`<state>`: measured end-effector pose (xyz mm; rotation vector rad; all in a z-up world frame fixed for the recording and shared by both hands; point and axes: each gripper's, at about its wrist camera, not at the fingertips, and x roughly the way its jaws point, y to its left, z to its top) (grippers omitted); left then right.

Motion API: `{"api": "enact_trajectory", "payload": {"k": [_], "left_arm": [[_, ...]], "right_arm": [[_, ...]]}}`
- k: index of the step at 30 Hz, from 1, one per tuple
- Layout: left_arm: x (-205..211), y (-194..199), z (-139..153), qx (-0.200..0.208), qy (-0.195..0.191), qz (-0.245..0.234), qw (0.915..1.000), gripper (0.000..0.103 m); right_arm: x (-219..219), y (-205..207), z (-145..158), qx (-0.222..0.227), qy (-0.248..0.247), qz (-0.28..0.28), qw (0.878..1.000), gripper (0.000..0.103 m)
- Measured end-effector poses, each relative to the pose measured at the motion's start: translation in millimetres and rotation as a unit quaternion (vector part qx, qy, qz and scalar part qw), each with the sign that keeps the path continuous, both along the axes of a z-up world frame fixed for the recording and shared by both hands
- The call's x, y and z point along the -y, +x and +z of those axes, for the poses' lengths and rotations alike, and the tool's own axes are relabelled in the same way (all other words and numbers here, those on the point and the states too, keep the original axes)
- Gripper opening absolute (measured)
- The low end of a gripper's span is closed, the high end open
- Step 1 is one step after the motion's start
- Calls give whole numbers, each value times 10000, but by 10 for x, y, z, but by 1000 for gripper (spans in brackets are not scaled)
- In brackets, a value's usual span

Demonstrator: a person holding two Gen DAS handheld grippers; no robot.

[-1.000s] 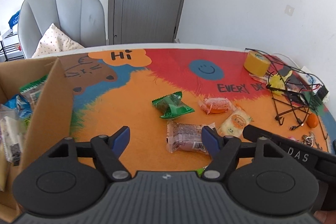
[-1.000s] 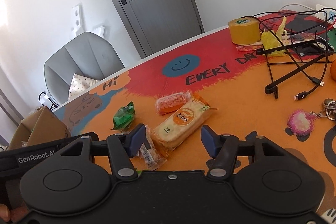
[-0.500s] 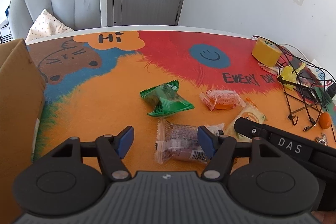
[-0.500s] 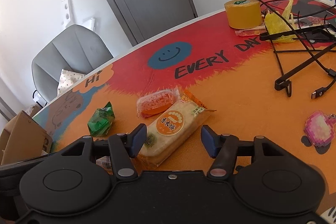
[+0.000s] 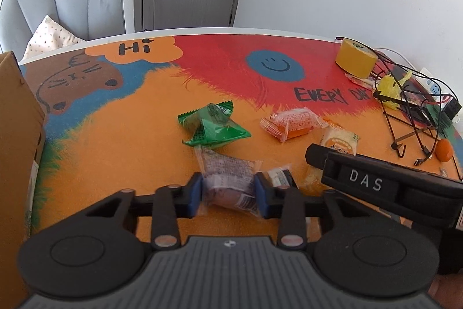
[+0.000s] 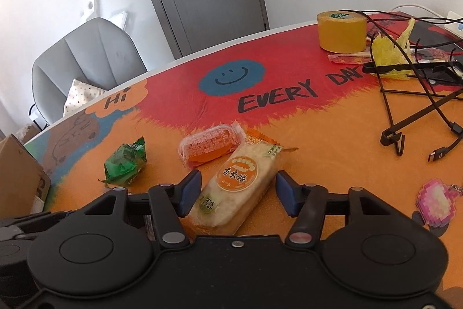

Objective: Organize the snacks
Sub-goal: 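Carry both snacks over the box and open the left then right tool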

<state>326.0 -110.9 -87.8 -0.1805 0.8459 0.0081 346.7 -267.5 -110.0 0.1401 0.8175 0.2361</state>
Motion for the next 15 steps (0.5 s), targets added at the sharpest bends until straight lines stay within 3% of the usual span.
{"api": "enact_trajectory", "payload": {"k": [6,15], "left_arm": [[-93,-141,88,62,-93,104,9999,34],[-172,-451,388,387,-182,105,9990,34]], "right_arm": [[60,-187,55,-66,10,47,10000,40],[83,-511,322,175,142,-6,9997,39]]}}
